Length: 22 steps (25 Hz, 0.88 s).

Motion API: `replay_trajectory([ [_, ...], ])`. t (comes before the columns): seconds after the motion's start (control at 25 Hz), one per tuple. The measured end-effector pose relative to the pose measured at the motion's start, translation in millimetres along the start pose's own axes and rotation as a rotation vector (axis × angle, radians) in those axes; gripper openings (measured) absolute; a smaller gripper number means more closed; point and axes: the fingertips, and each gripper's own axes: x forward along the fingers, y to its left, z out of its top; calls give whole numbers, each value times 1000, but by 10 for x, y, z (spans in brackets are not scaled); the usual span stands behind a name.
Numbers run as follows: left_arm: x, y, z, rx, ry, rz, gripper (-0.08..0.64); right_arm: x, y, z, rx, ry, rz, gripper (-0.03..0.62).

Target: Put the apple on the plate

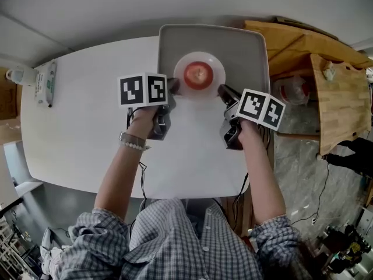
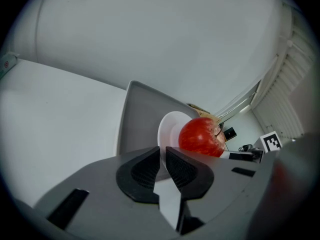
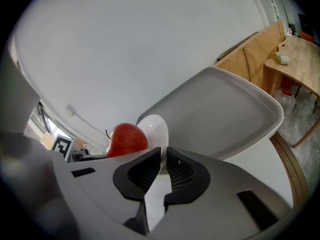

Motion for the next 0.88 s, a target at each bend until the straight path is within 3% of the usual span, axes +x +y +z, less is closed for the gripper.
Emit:
replay_trajectory([
  [0.52,277,172,188,-34,33,21,37,303,-99,154,-49,81,-35,46],
  [0.88,316,229,159,32,85,84,37,391,-126,79,-99,152,-73,48],
])
